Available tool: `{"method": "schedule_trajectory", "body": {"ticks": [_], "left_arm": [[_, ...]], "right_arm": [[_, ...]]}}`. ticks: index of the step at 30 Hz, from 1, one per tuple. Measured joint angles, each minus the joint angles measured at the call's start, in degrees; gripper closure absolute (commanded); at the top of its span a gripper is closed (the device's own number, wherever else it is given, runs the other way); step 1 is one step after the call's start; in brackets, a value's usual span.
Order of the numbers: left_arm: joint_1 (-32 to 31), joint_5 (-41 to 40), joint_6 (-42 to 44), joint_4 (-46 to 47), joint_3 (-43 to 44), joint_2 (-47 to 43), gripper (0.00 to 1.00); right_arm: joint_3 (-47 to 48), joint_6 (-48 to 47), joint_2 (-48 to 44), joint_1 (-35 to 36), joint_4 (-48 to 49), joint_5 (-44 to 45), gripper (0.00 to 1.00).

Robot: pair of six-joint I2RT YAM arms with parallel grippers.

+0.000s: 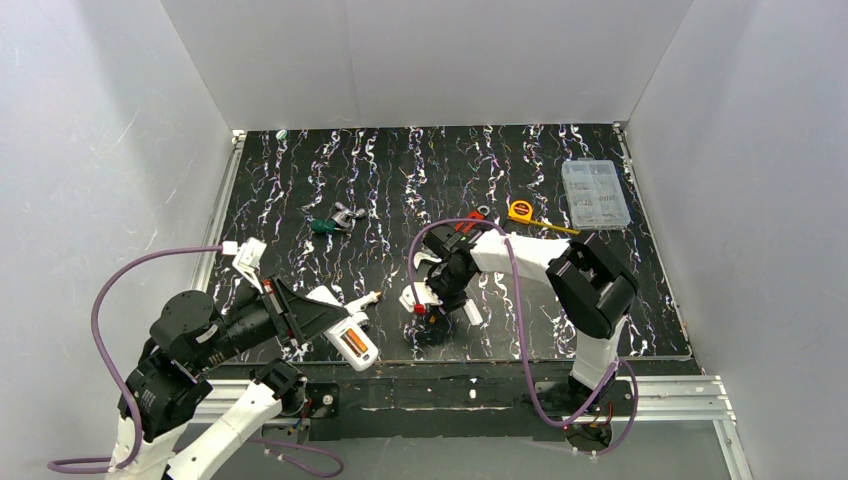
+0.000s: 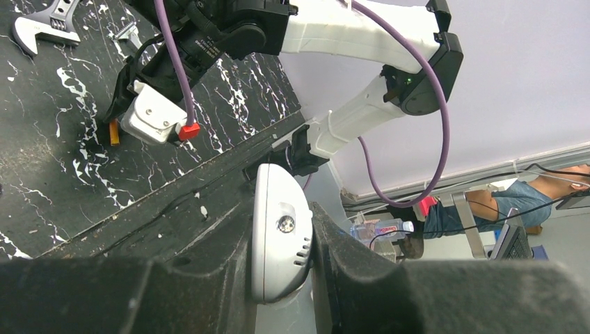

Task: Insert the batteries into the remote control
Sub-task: Pick up the battery from the center of the board.

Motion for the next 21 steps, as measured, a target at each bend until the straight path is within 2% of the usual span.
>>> {"method": "schedule_trajectory", "body": {"ticks": [9, 18, 21], "left_arm": [[0.0, 0.0, 0.0, 0.0, 0.0, 0.0, 1.00], [0.0, -0.2, 0.0, 0.0, 0.0, 0.0, 1.00], [0.0, -0.2, -0.1, 0.0, 0.0, 0.0, 1.00]], "right_arm": [[0.0, 3.3, 0.5, 0.3, 0.0, -0.4, 0.65], [-2.0, 8.9, -0.7, 0.5, 3.2, -0.7, 0.97], [-2.8, 10.8, -1.2, 0.5, 4.4, -0.7, 0.99]]}}
